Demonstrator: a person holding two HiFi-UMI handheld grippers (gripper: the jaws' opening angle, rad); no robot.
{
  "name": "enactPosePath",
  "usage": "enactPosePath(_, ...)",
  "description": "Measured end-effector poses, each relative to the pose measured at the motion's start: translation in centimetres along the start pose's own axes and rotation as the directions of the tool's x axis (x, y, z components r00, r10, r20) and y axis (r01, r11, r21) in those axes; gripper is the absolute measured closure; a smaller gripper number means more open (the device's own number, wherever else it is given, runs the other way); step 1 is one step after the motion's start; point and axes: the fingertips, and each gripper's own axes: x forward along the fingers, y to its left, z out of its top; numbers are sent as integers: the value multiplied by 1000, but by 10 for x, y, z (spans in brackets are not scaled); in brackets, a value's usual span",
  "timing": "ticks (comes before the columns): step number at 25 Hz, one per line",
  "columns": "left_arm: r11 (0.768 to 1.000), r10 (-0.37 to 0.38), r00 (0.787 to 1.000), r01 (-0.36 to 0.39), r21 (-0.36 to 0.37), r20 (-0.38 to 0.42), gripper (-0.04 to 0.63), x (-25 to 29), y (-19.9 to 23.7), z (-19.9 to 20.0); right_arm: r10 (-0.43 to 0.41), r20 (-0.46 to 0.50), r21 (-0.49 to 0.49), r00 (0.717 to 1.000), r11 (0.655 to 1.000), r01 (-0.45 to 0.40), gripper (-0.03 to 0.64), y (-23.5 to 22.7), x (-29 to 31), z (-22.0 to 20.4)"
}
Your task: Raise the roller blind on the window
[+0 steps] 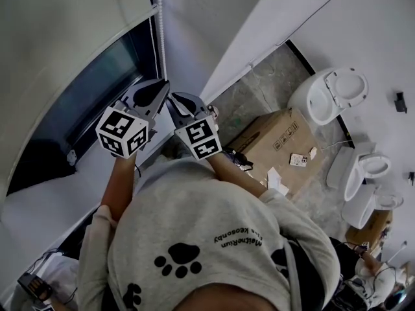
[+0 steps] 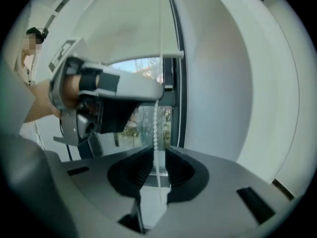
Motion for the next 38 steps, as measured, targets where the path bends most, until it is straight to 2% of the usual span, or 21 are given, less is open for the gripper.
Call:
enactPosePath(2,1000,2,1000,-2,-4,8,577,-1,2,-1,2,58,-11,998,1000,-1,518,-3,-18,23)
enactPosePath(5,1000,6,1000,-6,-5,17,577,-1,6,-2,2,166,-34,986,999,3,518,-7,-48,71)
enactPosePath(9,1000,11,999,-11,-9,31,577,-2,8,-4,21,310,-80,951,997,4,518,-7,-74,148)
enactPosePath(12,1000,10,999,-9,-9,36,577,0,9,-3,46,364,-105,930,994,-8,518,-11,-77,198)
enactPosePath(15,1000,8,999,-7,-12,43,577,2,8,-4,68,384,-107,921,994,-29,518,-15,-72,227)
enactPosePath(21,1000,0,999,0,-8,49,577,4,5,-4,84,394,-105,915,993,-46,523,-16,-67,252)
enactPosePath(27,1000,1,999,-2,2,51,577,2,6,-1,90,400,-118,912,992,-46,601,-15,-72,264)
enactPosePath(30,1000,10,998,-11,7,59,577,-2,6,-1,103,408,-108,907,992,-64,604,-11,-75,263)
enactPosePath(38,1000,22,998,-24,20,60,577,-3,1,-4,84,428,-121,900,992,-35,606,-10,-79,258)
